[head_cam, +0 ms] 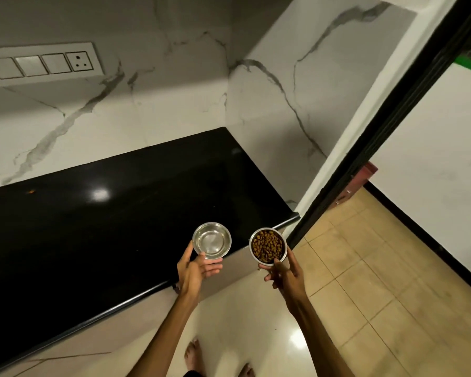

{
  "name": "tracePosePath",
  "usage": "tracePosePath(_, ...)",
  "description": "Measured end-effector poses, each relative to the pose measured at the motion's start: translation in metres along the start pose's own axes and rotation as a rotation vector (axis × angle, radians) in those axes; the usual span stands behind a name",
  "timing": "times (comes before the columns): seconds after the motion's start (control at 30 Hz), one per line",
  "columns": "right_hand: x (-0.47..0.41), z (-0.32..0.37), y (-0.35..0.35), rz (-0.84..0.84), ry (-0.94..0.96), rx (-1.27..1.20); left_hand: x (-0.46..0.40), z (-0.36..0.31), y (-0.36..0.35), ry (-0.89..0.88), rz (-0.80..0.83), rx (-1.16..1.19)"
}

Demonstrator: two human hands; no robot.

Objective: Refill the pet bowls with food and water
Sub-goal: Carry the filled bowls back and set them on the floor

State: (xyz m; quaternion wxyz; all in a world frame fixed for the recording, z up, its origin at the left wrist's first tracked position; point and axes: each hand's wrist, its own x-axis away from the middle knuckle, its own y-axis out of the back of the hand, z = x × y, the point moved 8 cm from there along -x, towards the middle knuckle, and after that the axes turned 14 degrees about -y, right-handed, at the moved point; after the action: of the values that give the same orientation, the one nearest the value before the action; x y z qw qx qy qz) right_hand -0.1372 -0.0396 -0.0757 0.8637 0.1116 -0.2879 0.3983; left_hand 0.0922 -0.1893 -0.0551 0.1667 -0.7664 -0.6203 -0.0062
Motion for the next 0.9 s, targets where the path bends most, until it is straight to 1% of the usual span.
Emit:
tracePosePath(0.2, 0.01, -0.015, 0.05, -0.042, -0.046, -0.065, 0.023, 0.021, -0.035, 0.028, 0.015, 0.011)
tracePosePath(0.33, 0.029, -0.015, 0.082, -0.098, -0.028, -0.087, 0.039, 0.036, -0.057, 0.056, 0.027, 0.008)
tracePosePath(0.5, 0.045, -0.023, 0.119, -0.14, -0.014, -0.131, 0.061, 0.045, -0.088, 0.059, 0.113, -0.031)
tracePosePath(0.67, 0.061, -0.036, 0.153, -0.171, -0.031, -0.164, 0.08, 0.054, -0.119, 0.09, 0.164, -0.036)
tracePosePath(0.9, 0.085, -0.057, 0.214, -0.281, -0.076, -0.255, 0.105, 0.077, -0.167, 0.155, 0.235, -0.057)
